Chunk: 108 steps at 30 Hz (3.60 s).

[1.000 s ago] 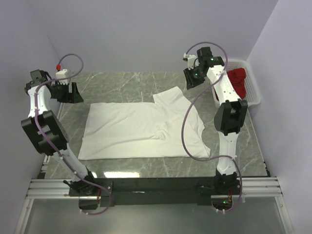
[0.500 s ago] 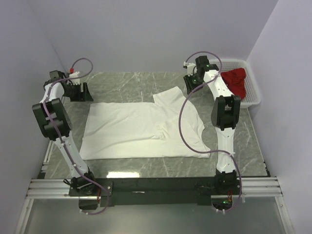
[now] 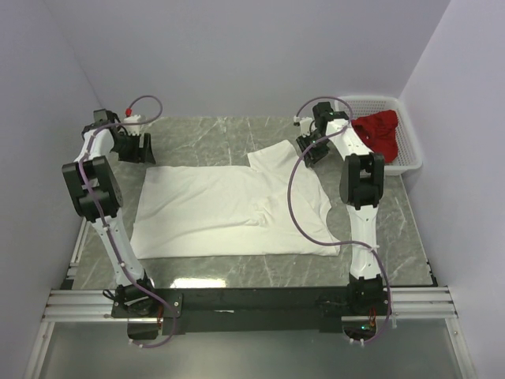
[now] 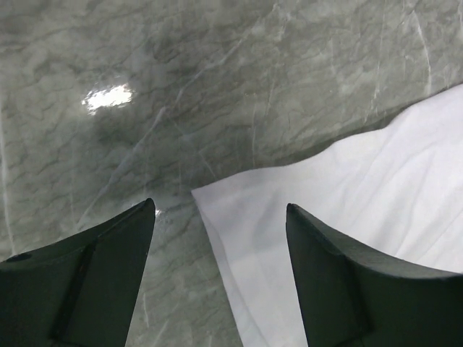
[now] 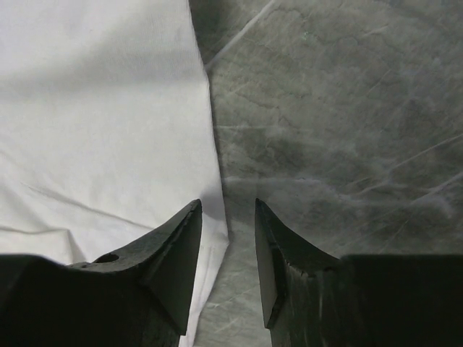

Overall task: Fold and stack the t-shirts
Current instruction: Fold the tshirt

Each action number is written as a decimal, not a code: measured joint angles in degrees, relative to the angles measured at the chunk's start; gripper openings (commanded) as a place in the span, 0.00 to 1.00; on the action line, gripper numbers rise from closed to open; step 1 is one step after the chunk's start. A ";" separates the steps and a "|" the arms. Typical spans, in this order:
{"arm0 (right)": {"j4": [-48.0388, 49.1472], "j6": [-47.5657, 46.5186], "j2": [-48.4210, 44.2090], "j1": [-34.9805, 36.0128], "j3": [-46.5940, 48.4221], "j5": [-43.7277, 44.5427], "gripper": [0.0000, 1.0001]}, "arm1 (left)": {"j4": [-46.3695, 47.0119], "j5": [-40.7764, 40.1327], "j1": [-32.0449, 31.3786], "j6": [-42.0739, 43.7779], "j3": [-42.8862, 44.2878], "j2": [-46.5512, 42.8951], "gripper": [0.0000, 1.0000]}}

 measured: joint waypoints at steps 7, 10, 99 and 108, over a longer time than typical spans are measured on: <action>0.11 0.46 0.11 0.13 0.00 -0.35 0.45 | 0.02 -1.16 -0.83 0.17 -0.33 0.76 0.79; 0.22 0.44 0.11 0.15 0.00 -0.28 0.48 | -0.04 -1.33 -0.79 0.17 -0.44 0.76 0.79; -2.51 -1.01 -18.82 1.33 -15.69 -3.58 0.00 | -9.07 8.76 1.27 43.54 -12.39 -15.17 0.00; -2.49 0.02 -29.20 1.33 -25.64 -4.83 0.00 | -11.02 9.66 3.26 49.22 -20.46 -23.74 0.00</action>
